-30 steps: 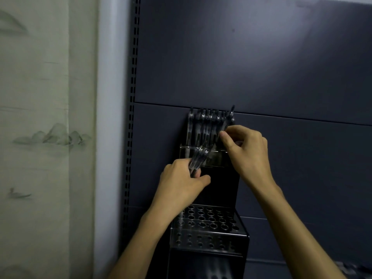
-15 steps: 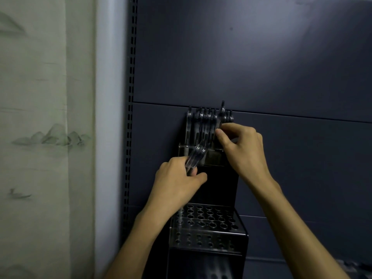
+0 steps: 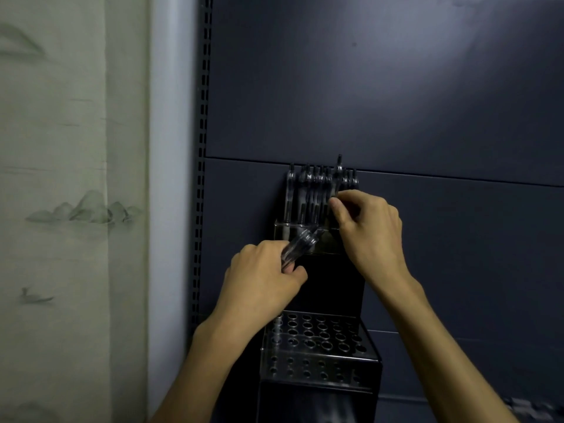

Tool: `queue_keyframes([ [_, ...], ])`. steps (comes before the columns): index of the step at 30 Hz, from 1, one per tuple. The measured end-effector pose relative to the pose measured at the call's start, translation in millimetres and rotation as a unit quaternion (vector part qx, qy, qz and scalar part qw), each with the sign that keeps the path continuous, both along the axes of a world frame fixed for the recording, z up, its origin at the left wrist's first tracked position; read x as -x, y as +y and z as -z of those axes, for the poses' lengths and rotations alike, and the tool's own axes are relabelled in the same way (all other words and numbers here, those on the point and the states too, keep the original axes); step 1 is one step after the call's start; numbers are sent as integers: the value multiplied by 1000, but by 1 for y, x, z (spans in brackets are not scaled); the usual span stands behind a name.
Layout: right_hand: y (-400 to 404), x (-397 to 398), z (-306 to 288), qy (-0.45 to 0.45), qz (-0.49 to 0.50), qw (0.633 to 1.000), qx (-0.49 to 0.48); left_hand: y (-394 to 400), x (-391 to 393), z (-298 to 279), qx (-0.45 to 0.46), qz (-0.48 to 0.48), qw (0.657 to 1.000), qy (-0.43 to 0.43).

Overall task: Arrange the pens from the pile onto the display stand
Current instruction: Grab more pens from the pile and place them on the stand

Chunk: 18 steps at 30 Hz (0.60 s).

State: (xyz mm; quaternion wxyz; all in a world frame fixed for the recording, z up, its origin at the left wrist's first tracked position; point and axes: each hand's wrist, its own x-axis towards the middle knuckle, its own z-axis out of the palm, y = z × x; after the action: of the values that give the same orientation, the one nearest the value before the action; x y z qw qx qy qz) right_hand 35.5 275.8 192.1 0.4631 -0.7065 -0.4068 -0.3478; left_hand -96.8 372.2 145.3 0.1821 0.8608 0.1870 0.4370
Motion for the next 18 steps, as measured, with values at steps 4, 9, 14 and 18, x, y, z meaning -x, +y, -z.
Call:
queue_keyframes([
  [4,-2,0,-4,-10,14,1000,-2,1,-1,0,1,0,1000,-2],
  [9,-3,4,-6,-27,1,1000,2,3,0,-1,5,0,1000,-4],
  [14,-3,6,-7,-16,8,1000,7,2,2,-2,12,0,1000,-5],
  [18,-6,4,-11,28,22,999,33,1,4,-3,13,3,1000,-4],
])
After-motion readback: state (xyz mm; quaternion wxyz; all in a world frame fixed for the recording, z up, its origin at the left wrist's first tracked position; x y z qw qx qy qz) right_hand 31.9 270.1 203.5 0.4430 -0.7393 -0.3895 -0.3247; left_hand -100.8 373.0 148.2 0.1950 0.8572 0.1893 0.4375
